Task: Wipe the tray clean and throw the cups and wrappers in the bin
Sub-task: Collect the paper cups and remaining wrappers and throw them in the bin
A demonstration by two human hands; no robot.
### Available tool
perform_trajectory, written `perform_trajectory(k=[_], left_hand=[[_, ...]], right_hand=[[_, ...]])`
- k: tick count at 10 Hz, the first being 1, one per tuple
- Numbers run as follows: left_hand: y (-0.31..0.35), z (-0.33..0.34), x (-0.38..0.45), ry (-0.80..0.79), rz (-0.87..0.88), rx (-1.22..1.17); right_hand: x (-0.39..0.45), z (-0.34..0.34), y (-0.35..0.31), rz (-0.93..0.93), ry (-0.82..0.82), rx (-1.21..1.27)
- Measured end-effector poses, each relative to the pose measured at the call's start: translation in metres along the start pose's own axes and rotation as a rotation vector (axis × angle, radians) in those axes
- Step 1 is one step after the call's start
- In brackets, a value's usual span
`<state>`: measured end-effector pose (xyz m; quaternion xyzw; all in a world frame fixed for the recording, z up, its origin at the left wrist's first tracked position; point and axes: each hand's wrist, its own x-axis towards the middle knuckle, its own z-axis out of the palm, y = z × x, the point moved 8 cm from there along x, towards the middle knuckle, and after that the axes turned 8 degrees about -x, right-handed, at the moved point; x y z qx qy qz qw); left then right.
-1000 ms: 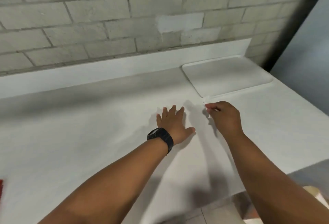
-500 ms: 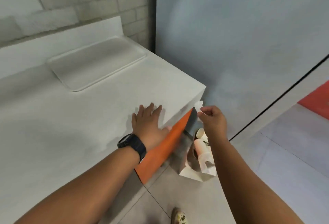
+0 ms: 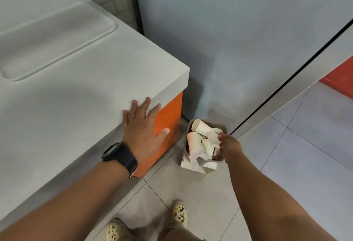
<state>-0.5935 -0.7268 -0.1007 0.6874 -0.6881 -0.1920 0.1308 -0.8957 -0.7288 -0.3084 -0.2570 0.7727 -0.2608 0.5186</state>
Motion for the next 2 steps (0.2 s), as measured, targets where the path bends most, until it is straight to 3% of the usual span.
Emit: perform_trajectory(k=[1,2], left_hand=[[-0.0013,-0.0019,-0.0014,0.013,-0.052,-0.022],[0.0007,-0.0071,-0.0029,0.028,-0.073,-0.034]], right_hand=[[0.0069,0.0074,0.0015,-0.01,-0.11,0.049],[0.0079,0.0125,-0.0033,0.002,-0.085,-0.014]])
